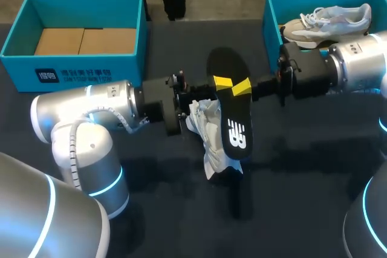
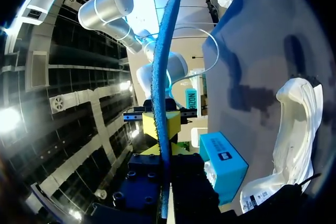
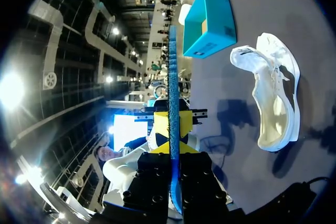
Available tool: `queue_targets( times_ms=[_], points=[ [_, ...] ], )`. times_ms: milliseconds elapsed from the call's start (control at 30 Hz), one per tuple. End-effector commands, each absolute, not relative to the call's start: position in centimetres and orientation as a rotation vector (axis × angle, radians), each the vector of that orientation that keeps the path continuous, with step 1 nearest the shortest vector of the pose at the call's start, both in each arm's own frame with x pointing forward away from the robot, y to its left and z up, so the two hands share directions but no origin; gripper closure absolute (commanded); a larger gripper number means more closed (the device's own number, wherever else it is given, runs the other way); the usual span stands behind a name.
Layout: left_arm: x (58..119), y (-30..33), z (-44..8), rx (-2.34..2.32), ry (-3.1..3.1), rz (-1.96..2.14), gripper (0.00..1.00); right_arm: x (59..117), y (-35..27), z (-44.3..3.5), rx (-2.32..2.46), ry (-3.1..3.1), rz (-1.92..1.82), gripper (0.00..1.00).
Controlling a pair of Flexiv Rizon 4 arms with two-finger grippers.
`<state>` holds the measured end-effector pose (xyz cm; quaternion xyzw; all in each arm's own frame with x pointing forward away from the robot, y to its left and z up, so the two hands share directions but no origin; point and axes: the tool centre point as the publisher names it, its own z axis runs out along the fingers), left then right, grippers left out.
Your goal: Take the shoe out of the shoebox, open the shoe tongue, remove and reinsert the insole, then place the shoe into the shoebox
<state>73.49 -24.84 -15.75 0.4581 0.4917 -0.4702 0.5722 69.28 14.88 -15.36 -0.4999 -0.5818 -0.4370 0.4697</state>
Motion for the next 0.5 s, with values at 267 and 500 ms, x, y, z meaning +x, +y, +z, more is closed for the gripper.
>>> queue_targets(
  times_ms=[267, 500],
  points=[
    [73.4, -24.4, -16.6, 1.043, 1.242, -1.185, 1.0, 69.1, 13.5, -15.7, -1.279, -1.506, -1.11, 0.0],
    [72.6, -23.7, -17.0, 1.014, 1.32, -1.272, 1.0, 69.8, 11.3, -15.4, -1.26, -1.753, -1.284, 0.0]
  ],
)
